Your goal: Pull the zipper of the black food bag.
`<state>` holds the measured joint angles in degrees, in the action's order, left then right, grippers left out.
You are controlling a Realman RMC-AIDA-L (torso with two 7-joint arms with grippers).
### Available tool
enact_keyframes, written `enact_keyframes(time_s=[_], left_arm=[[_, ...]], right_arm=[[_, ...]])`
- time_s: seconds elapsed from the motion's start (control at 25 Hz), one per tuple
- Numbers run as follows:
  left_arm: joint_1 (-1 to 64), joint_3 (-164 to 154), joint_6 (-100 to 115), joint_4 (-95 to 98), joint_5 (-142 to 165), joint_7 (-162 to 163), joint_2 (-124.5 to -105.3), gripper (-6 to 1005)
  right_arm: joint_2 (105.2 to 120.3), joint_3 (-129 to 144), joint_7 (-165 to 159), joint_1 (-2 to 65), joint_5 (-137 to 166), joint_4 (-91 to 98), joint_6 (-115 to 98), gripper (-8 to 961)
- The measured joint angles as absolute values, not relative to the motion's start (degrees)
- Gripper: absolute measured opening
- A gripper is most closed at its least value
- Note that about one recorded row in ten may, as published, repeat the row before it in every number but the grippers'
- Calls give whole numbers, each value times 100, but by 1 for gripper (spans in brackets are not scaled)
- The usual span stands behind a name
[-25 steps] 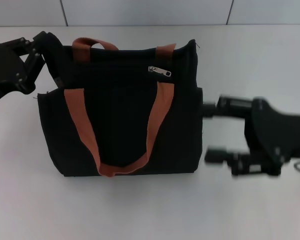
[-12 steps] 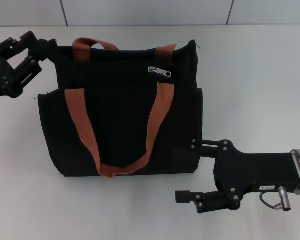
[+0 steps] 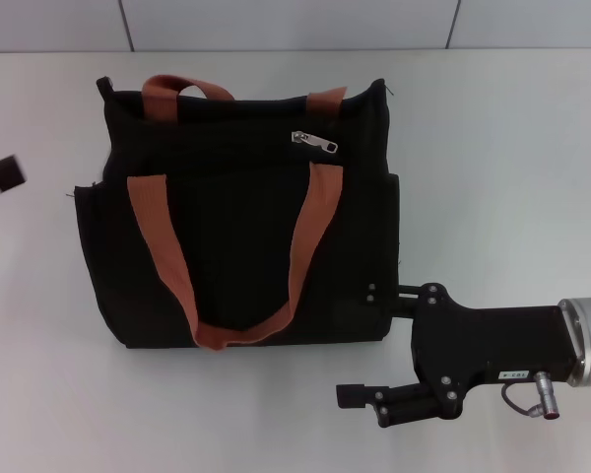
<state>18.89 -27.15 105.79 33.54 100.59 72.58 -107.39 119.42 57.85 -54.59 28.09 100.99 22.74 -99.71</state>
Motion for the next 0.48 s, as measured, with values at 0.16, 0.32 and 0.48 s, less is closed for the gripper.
enact_keyframes(time_s=[0.16, 0.32, 0.48], left_arm=[[1810, -2643, 11203, 3734, 10157, 7689, -10586, 753], [1829, -2723, 11531, 3723, 10018, 7719, -10677, 798], [1866, -3268, 11515, 3691, 10047, 7314, -11005, 796]], right_arm=[[11951, 5809, -5430, 2865, 10099, 2203, -9887, 815], [11955, 5808, -5344, 2893, 10075, 2116, -9834, 815], [11962, 5779, -5291, 2927, 10055, 2011, -9780, 815]])
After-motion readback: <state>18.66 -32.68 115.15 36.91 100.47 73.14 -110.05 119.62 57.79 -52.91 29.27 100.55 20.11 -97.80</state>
